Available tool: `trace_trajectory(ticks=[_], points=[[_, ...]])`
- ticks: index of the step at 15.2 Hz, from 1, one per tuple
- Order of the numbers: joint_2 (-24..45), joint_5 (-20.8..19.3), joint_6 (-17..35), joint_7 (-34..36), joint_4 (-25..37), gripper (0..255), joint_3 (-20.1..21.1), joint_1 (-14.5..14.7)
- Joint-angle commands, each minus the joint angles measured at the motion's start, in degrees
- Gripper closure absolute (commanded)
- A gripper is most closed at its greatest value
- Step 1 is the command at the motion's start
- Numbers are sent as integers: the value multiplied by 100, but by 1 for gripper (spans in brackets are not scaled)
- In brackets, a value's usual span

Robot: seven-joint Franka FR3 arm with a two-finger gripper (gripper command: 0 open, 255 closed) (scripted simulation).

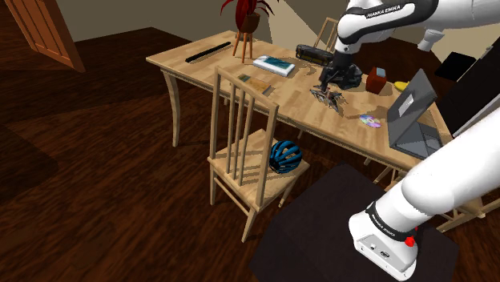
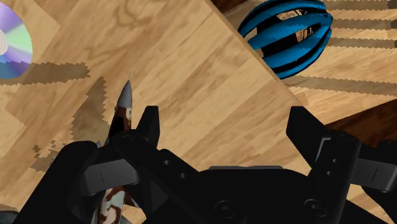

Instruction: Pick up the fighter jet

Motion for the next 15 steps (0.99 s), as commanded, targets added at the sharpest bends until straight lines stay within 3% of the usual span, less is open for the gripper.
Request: trace_trajectory(ticks=[1,13,15], points=[[436,64,102,-38,298,0,-111,-89],[2802,657,230,-267,2288,0,-536,-854],[2930,693,283,-271,2351,0,-537,-899]])
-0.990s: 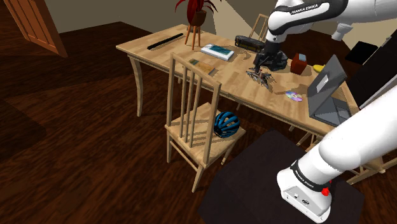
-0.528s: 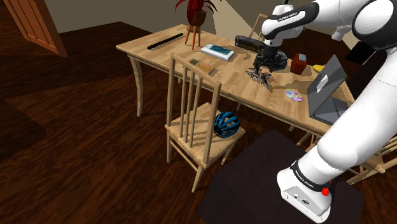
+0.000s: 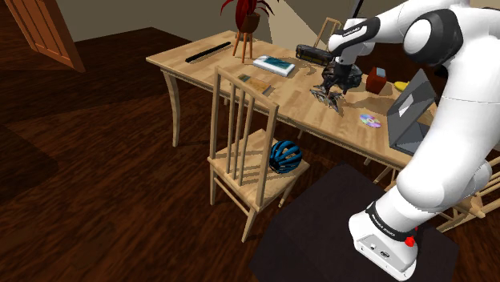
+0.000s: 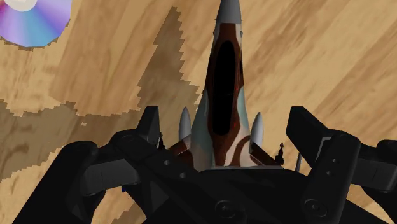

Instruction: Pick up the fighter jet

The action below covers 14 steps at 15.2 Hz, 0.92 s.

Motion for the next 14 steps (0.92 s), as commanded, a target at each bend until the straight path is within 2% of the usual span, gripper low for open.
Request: trace_trajectory(ticks=[1,8,9,14], points=[[118,34,87,12,20,0,8,-23],[322,95,434,14,-132,0,43,-50],[324,95,435,14,-131,255,43,-50],[321,94,435,12,-133,255,42,-52]])
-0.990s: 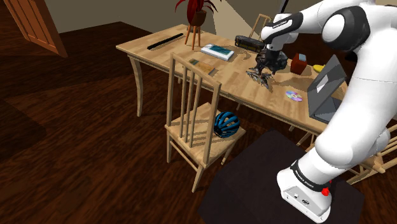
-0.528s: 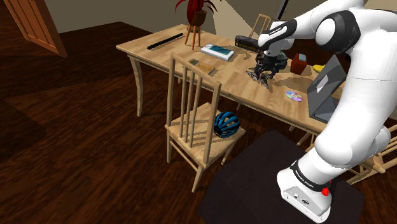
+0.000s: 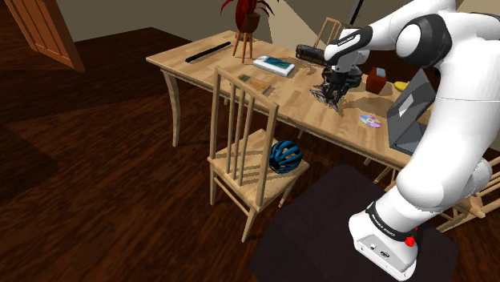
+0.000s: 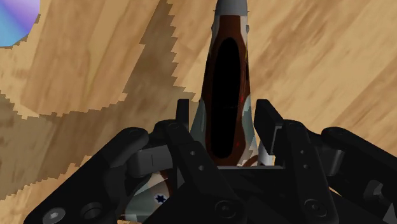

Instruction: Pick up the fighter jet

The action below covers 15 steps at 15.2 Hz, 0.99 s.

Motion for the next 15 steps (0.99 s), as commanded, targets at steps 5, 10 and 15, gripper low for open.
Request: trace_trajectory(ticks=[5,10,15], points=[[-33,-11,-59,2,22,255,-6,6],[-213,-64,-372,0,163,255,-37,29],[-368,-110,-695,-6,338,255,-62,48]])
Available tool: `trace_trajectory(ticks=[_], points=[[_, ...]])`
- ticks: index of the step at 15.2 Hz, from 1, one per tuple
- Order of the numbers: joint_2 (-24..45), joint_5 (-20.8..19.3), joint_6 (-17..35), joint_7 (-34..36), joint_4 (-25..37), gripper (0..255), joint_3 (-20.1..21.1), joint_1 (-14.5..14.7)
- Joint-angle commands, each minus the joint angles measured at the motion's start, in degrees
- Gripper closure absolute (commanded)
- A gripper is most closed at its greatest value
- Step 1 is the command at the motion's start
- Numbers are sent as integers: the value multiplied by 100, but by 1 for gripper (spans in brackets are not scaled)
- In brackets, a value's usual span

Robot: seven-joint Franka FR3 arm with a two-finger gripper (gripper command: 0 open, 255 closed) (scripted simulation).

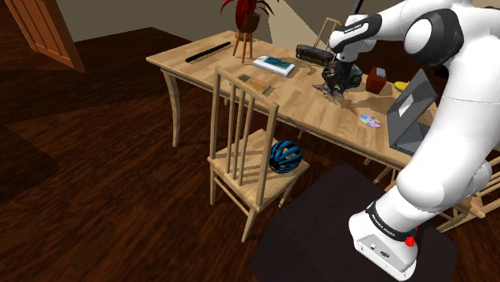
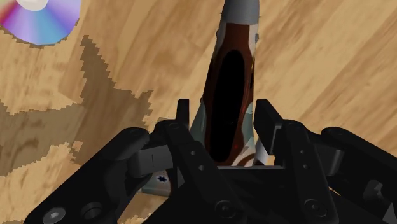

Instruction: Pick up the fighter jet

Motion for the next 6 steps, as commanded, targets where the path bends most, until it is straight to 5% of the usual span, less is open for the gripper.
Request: trace_trajectory(ticks=[1,6], points=[[-56,-16,-131,2,80,255,-8,9],[-138,-40,-341,-6,212,255,-21,17]])
